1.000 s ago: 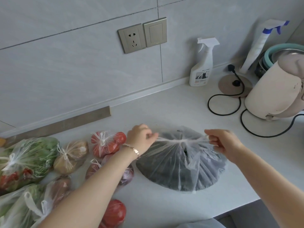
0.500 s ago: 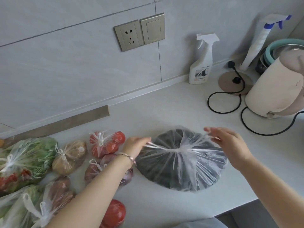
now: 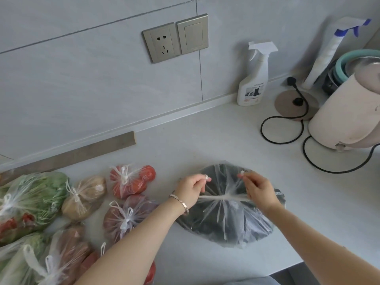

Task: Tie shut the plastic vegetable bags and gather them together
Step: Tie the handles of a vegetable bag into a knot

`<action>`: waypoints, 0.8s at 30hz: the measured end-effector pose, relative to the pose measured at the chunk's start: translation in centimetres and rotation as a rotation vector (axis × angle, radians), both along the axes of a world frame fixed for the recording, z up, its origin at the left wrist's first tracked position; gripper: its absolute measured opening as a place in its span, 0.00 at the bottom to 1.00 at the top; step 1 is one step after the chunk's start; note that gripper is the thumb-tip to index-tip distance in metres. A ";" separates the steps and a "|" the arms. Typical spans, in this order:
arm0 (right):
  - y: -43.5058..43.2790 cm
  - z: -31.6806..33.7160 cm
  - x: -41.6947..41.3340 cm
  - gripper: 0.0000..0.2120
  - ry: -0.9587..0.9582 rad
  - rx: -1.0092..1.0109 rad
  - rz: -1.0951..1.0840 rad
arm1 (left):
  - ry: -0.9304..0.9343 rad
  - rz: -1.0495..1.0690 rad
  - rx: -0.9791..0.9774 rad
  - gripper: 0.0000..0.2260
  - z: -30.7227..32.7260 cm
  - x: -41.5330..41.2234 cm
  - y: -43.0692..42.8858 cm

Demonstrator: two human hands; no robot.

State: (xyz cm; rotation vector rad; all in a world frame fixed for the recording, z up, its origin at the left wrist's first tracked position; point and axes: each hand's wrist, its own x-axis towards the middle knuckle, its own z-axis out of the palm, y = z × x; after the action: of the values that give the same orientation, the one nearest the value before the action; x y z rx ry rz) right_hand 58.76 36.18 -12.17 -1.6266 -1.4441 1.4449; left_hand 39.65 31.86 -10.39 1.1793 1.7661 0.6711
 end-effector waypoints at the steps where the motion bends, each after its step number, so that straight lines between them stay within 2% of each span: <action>1: -0.1 -0.2 0.2 0.11 -0.003 -0.008 -0.026 | 0.051 -0.017 0.001 0.11 -0.3 0.1 -0.1; 4: 0.7 1.7 0.0 0.09 0.100 0.029 -0.061 | 0.033 0.062 0.036 0.09 0.4 0.3 0.8; 8: 2.0 6.1 -1.9 0.10 0.241 0.234 0.063 | -0.173 -0.011 0.012 0.02 3.2 1.9 2.0; 10: 2.0 6.6 -3.5 0.14 0.181 0.289 0.164 | -0.191 -0.026 -0.007 0.09 3.8 2.9 2.4; 12: 2.0 6.3 -4.4 0.12 0.181 0.237 0.103 | -0.238 0.011 -0.039 0.10 4.1 3.5 2.5; 14: 2.4 5.9 -4.2 0.06 0.193 0.192 -0.032 | -0.305 0.050 -0.048 0.04 4.4 3.7 2.6; 17: 2.0 4.6 -3.0 0.02 0.153 0.158 -0.114 | -0.302 0.148 -0.028 0.08 4.2 3.5 2.3; 19: 0.7 3.5 -2.5 0.06 0.094 0.129 -0.036 | -0.322 0.239 -0.029 0.08 3.7 3.3 2.4; 22: -1.1 2.8 -2.6 0.08 -0.085 0.092 0.264 | -0.371 0.292 -0.039 0.05 3.3 3.4 2.3; 24: -1.4 2.4 -3.0 0.10 -0.140 0.099 0.313 | -0.370 0.317 -0.038 0.05 3.4 3.6 2.2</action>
State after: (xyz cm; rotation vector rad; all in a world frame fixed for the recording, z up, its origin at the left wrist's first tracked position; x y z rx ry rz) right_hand 55.79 34.73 -9.79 -1.5167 -1.8877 1.4174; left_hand 43.24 34.06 -7.02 0.6973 1.6491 0.9693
